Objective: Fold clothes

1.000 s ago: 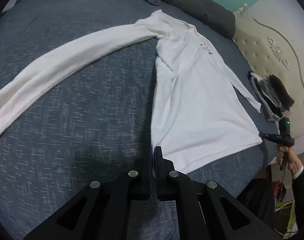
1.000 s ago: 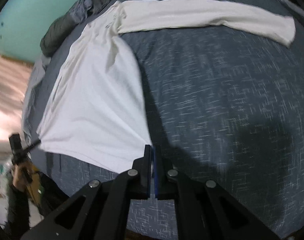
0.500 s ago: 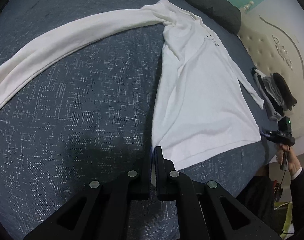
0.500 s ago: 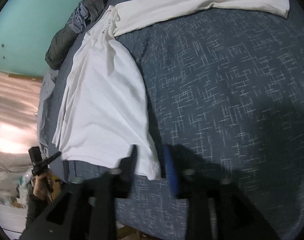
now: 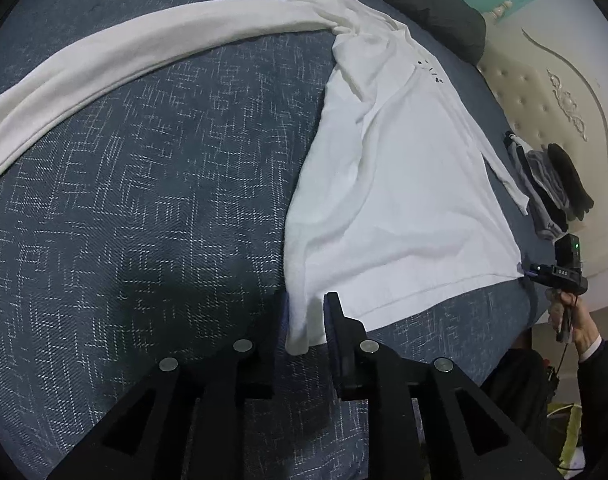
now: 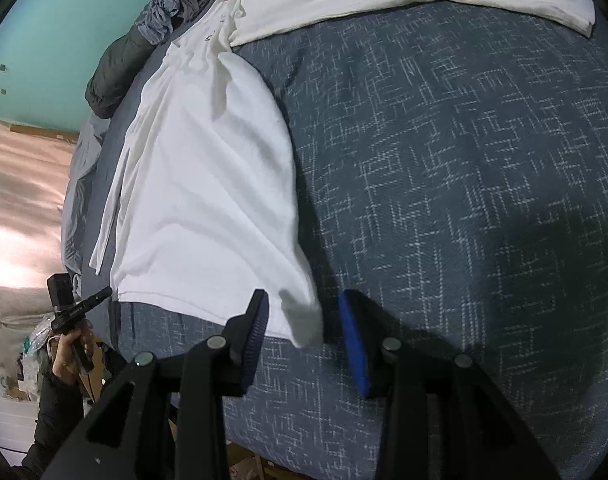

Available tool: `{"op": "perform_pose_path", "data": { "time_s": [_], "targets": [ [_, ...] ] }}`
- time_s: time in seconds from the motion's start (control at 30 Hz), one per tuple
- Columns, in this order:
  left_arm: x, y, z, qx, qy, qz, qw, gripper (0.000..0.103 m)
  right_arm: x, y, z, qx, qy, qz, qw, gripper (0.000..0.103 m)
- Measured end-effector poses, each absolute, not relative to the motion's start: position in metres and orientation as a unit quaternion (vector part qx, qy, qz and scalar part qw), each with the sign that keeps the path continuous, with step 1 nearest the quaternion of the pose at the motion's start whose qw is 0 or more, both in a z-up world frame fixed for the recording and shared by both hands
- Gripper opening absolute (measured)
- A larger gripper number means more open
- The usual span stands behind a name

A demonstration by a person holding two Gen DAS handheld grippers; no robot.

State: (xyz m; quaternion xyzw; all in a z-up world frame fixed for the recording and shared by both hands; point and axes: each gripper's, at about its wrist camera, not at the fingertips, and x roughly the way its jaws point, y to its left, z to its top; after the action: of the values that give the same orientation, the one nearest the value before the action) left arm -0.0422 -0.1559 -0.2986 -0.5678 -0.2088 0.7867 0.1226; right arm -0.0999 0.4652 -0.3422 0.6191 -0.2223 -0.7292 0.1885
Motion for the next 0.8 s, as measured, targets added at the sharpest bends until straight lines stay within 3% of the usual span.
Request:
{"op": "perform_pose_path", "data": {
  "time_s": [0.1,0.27,0.3,0.33,0.8],
  "targets": [
    [-0.044,-0.156,-0.301,-0.568,-0.209,0.787,0.120,0.020,-0.100,0.463,-0.342,0.619,-0.218,-0.730,0.192,0.034],
    [-0.045,-0.149,-0.303,-0.574,-0.192,0.787,0.119,0.014,-0.098,0.451,-0.339,0.618,-0.175,-0.742,0.191,0.009],
    [-0.044,-0.147,-0.302,-0.573,-0.187,0.789,0.120,0.006,-0.098,0.448,-0.338,0.619,-0.165,-0.744,0.192,0.008],
    [-0.044,-0.145,-0.298,-0.572,-0.181,0.791,0.120,0.005,-0.097,0.446,-0.336,0.618,-0.157,-0.746,0.193,0.008],
    [-0.020,-0.144,-0.207,-0.531,-0.131,0.827,0.129,0.004,-0.082,0.448,-0.258,0.581,-0.124,-0.772,0.224,0.006]
  ]
}}
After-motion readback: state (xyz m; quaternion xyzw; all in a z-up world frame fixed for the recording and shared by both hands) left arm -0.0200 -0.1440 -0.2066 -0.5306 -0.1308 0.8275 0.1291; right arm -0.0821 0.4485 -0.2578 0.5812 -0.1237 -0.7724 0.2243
